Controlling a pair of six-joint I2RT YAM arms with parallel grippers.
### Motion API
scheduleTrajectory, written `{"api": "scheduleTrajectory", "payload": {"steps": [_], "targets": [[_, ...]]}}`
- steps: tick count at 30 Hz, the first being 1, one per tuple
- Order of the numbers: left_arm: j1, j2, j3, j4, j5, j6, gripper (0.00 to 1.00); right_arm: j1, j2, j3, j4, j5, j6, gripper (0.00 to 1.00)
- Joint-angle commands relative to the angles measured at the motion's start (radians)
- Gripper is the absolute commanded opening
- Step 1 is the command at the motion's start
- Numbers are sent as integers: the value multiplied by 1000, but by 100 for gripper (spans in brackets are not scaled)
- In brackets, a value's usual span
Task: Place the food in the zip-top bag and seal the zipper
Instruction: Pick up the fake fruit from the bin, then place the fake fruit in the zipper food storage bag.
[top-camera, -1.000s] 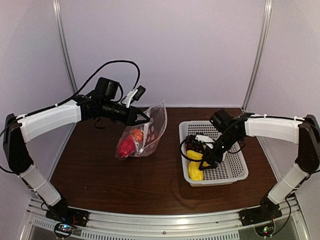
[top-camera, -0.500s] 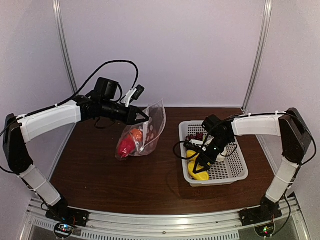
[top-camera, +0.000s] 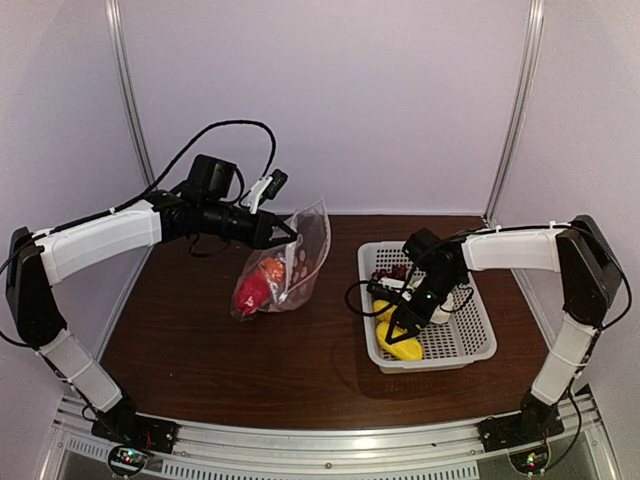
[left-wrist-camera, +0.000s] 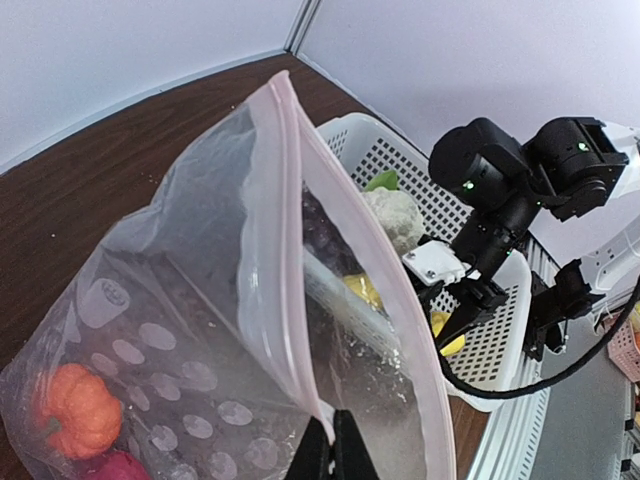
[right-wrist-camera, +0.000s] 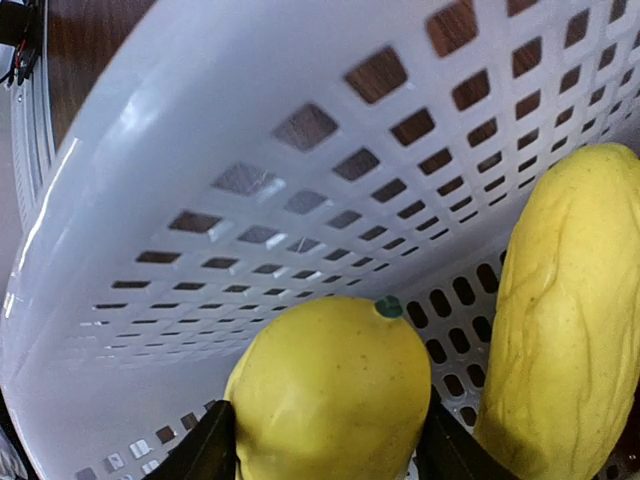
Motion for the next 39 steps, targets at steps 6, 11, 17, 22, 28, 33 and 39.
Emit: {"api": "scheduleTrajectory", "payload": {"steps": [6,11,17,22,28,33,39], "targets": [[11,-15,-10,42,-2,0,0,4,-175,-2,-56,89,-42,45],[11,-8,-12,47,16,3,0,-1,-278,82,-104,111,-61,44],[11,7,-7,65,58,4,0,-1,-359,186,-101,88,-47,42],[11,17,12,79,82,-71,0,-1,-388,303,-60,30,-6,40],[4,0,6,92,71,-153,0,3,-405,341,145,-48,114,38],[-27,-24,4,104,50,-203,0,35,-381,340,321,-84,215,39],[-35,-48,13,105,30,-248,0,118,-288,446,341,-51,225,38]]}}
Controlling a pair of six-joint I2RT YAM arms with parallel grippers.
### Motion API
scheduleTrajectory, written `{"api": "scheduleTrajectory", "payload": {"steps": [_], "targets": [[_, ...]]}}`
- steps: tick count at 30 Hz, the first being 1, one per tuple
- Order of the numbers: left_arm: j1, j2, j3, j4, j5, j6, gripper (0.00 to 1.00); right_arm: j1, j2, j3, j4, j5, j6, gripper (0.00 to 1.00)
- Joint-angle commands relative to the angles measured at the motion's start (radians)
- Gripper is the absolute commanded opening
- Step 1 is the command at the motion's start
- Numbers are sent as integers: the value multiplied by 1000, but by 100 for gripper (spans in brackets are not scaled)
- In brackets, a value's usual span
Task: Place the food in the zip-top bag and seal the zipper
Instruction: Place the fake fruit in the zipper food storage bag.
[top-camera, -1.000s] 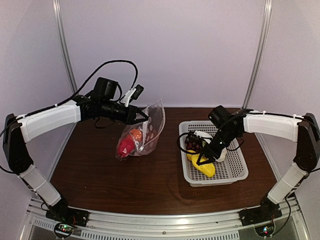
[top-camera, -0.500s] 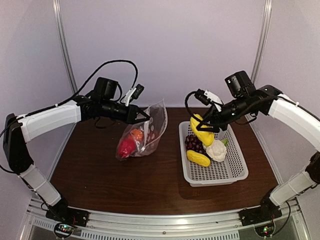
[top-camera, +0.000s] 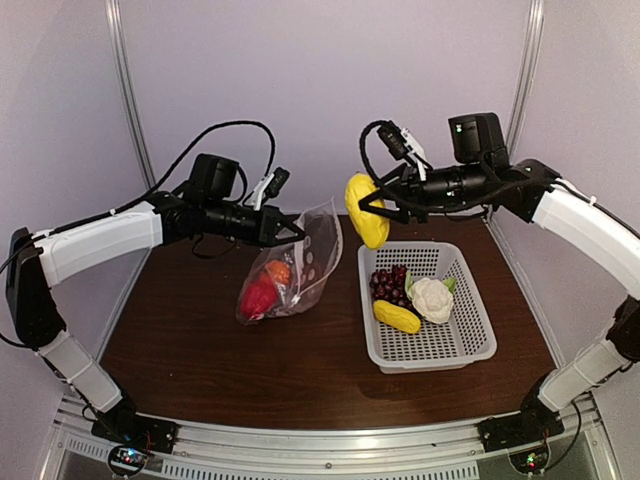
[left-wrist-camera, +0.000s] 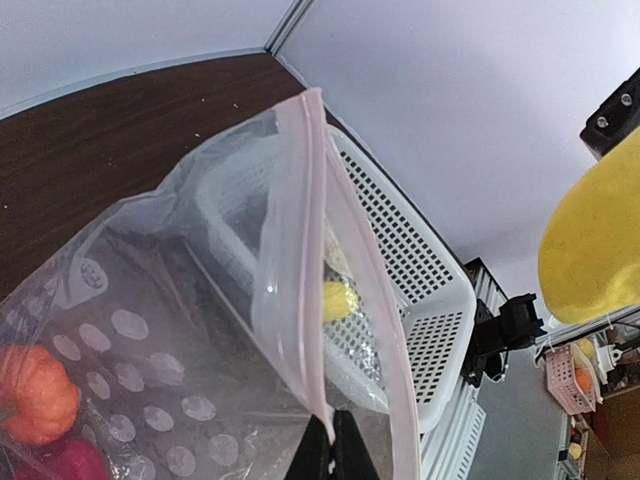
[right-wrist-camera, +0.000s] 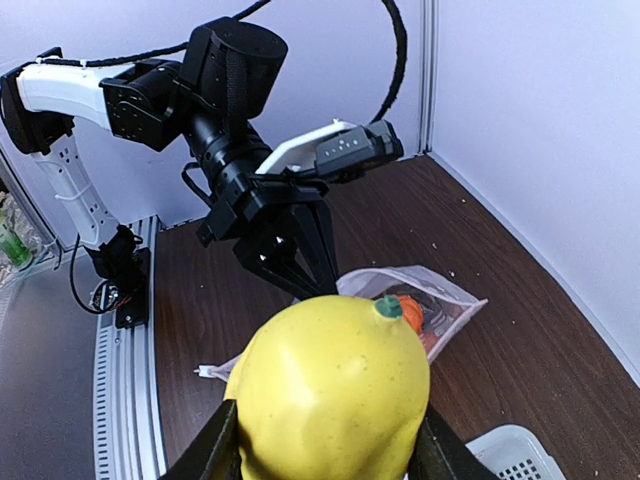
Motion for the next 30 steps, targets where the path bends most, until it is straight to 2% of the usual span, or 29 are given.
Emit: {"api": "scheduleTrajectory", "payload": {"steps": [1,14,20,23,30], "targets": [[-6,-50,15,52,-21,-45,0,55,62,73,82,4,39,39],[-6,-101,39,-18,-15,-69,0,138,221,178,168,58,87,40],[-6,-139,27,-20,-14,-80,0,148,245,163,271,140,112,41],[-6,-158,12,-20,-23,-81,0,148,268,178,309,155,175,41],[-6,-182,-17,-19,-38,-83,0,175,305,210,294,279,167,41]]}}
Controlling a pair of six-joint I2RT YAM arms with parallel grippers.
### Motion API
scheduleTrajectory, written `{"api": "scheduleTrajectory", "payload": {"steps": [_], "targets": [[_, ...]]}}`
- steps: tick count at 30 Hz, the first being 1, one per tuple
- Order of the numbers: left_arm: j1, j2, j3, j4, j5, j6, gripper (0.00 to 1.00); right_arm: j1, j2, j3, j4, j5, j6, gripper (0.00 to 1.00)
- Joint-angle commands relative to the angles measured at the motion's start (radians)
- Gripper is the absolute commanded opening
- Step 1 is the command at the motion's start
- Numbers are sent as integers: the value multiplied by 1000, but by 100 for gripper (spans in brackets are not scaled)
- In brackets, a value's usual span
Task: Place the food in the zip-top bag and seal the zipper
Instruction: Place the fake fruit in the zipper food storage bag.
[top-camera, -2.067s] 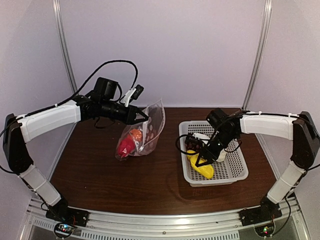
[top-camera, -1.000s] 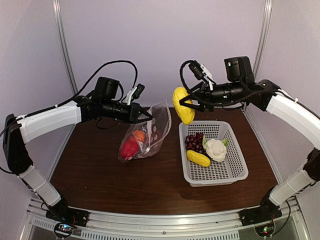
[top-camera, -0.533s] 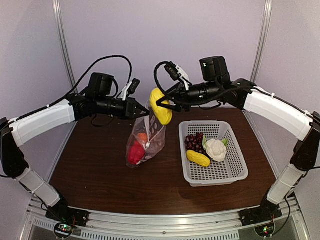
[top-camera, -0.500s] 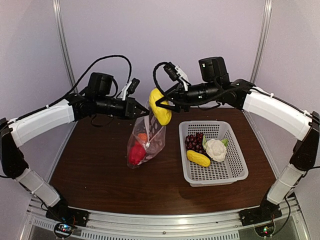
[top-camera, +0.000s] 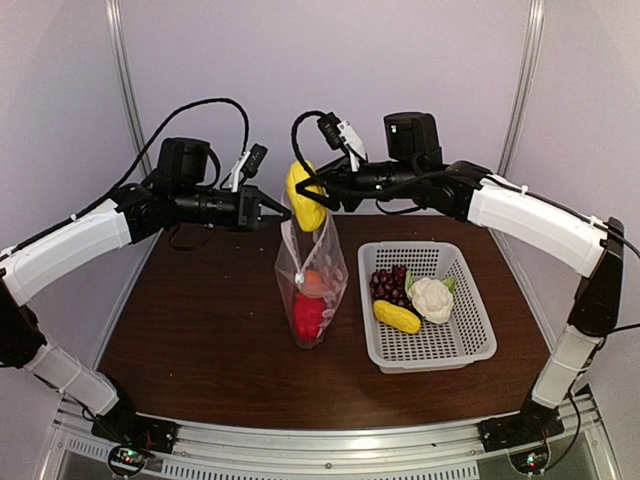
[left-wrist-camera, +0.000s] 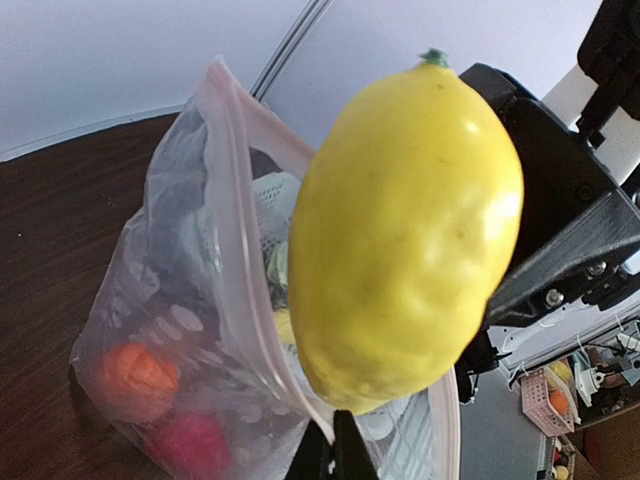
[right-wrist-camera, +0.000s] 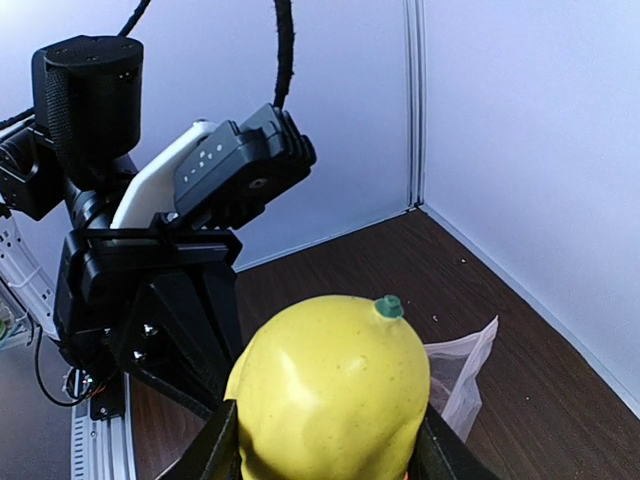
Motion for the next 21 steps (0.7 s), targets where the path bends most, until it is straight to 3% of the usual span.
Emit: {"api": "scheduleTrajectory", "payload": {"steps": [1,12,17,21], "targets": [[-3,-33,-28,12,-18,-7,0,23,16,16,16,118,5,41],[-3,-66,-62,14,-96,-9,0,76,-33,-73,-30,243,-144,45],[-3,-66,-67,30,-102,-10,0,107,-41,-90,-58,266,-175,55],[-3,-62,-71,28,-103,-8,0,108,-49,-49,-89,270,-148,69]]}}
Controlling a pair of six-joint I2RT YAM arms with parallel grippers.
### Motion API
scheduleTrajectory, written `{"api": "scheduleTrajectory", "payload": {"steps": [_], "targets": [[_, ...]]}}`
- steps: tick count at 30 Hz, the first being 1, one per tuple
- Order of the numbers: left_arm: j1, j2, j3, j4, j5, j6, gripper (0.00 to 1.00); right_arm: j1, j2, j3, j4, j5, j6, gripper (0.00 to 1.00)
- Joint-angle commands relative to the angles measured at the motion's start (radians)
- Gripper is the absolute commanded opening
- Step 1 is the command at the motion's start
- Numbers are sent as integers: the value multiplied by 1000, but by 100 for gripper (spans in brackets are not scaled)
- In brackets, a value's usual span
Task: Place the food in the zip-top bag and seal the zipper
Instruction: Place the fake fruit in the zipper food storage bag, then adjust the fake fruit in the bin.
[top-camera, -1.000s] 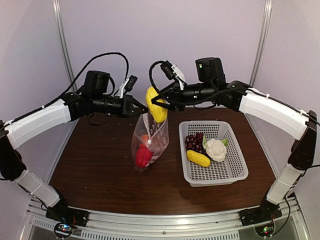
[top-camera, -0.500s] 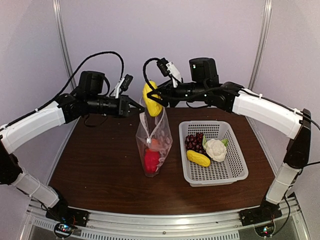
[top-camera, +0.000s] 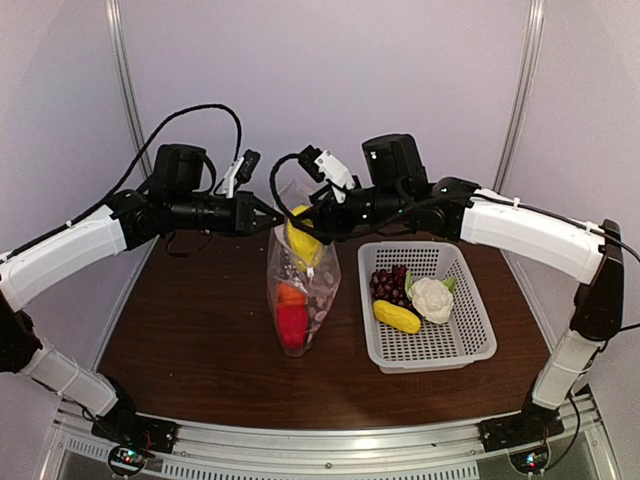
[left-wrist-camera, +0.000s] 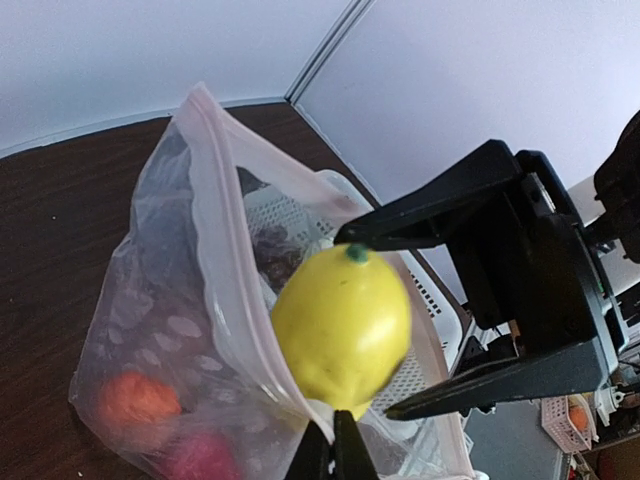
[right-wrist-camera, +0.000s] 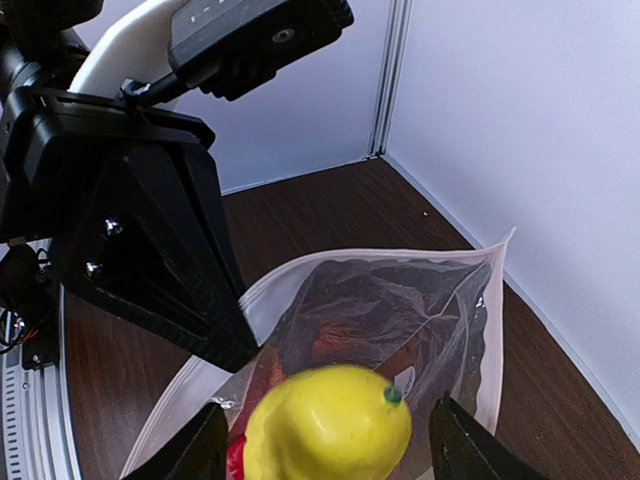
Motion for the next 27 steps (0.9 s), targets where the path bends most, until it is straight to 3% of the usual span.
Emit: {"api": "scheduleTrajectory", "payload": {"steps": [1,4,11,21,27], "targets": [[-3,-19,-14,30,-17,-1,0,9,-51,50,-53,36,1,72],[-3,-19,-20,29,-18,-1,0,8,-67,88,-75,37,1,78],[-3,-25,-16,6,-40,20,0,-27,-127,107,-138,72,-65,79],[-3,-35,-30,2,-36,55,0,-266,-317,-196,-127,43,-99,82],[-3,-7,26,-51,-15,207,0,-282,-335,-306,-316,98,-253,82]]}}
